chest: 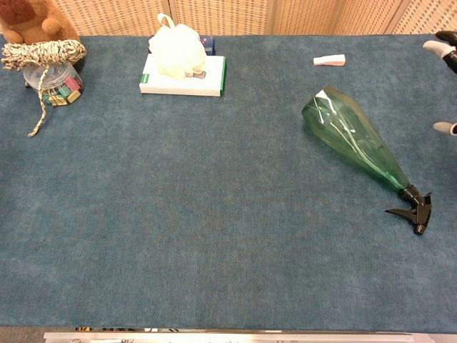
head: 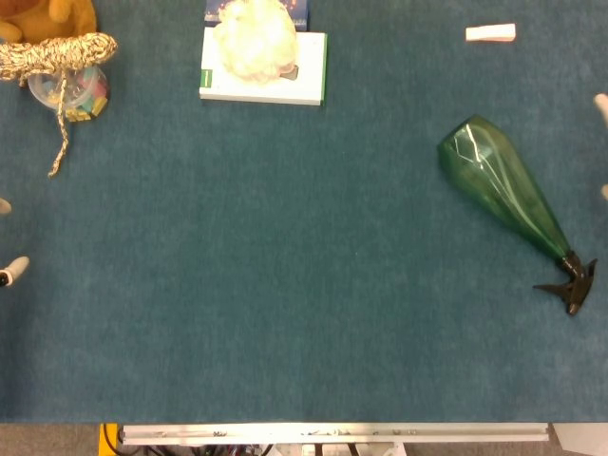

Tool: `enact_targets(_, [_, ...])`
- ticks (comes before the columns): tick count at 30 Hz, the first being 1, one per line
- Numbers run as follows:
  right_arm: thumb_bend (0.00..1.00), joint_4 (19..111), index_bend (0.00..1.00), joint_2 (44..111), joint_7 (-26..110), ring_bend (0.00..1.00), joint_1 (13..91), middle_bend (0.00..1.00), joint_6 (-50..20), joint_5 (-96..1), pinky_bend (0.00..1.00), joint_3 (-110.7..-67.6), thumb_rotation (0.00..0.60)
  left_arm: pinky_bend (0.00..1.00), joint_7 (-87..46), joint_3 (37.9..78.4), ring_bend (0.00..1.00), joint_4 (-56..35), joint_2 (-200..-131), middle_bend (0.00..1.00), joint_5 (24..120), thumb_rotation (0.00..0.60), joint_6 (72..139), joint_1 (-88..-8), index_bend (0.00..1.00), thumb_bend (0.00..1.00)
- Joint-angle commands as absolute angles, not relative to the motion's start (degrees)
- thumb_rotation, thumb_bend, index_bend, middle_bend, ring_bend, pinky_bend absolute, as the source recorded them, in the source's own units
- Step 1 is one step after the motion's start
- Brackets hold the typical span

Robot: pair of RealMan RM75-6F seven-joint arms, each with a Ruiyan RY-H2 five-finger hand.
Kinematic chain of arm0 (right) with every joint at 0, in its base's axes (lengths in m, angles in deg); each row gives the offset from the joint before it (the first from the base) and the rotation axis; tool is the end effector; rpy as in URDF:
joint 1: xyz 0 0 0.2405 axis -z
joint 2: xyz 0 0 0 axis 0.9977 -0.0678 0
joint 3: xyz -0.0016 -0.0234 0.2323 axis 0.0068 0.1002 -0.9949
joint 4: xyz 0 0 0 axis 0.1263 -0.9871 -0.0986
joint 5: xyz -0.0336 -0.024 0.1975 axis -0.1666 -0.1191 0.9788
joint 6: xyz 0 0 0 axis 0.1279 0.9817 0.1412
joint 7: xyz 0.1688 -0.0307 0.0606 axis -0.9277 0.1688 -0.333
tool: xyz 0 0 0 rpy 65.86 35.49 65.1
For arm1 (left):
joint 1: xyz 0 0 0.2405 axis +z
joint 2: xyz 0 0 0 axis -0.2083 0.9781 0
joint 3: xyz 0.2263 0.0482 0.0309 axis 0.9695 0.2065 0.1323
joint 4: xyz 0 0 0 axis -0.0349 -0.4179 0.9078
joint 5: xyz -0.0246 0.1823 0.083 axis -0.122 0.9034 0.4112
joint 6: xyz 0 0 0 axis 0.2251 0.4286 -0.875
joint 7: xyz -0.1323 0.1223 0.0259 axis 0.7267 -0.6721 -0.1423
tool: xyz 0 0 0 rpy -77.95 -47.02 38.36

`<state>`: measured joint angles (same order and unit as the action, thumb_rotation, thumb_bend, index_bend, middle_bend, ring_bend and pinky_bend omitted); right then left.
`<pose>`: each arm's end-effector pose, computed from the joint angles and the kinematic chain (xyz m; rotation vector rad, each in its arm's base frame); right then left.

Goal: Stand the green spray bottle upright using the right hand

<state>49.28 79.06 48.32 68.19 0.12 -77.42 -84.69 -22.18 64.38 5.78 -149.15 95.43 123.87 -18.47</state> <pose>-0.2873 -0.3014 0.0869 1.6344 -0.5083 0.8175 -0.2984 0.2221 0.1414 -1.4217 -0.8933 -0.8353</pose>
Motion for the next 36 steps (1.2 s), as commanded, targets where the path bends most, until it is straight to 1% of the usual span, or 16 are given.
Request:
enact_targets(1, [0.0,46.9,0.0,81.1,48.2,0.0,67.2,0.0,0.0,-78.1,0.13,-84.0,0.6,0.37,-22.1,64.4,0.19,5.8,-149.1,0.31,95.4,0.6,123.9,-18.4,0.39,0.03])
enact_targets(6, [0.0,44.6,0.0,82.9,48.3,0.0,66.3,0.0,-0.8,-78.2,0.12,-83.5,0.6,0.37,-21.9,64.3,0.19,5.9,-149.0,0.31,95.3,0.6,124.0,-18.3,0.39,0.03])
enact_targets(22, [0.0,39.0,0.0,86.4,48.1,0.0,65.7,0.0,-2.0,-77.9,0.12,-81.2,0.6,0.37,-21.6,64.2,0.19,6.0,-148.7,0.31,95.3,0.6,124.0,-18.2,0.39,0.03])
enact_targets(30, [0.0,35.3,0.0,89.1,48.6,0.0,65.8,0.0,-0.2,-79.6,0.11,-79.6,0.6,0.37,-21.4,64.0,0.19,6.1,-148.5,0.31,94.9,0.6,124.1,-18.1,0.39,0.03])
enact_targets(36, [0.0,34.7,0.0,90.0,48.3,0.0,65.8,0.0,0.9,-80.6,0.11,-78.5,0.6,0.37,-21.2,63.7,0.19,6.4,-148.2,0.31,94.6,0.6,124.7,-17.8,0.39,0.03])
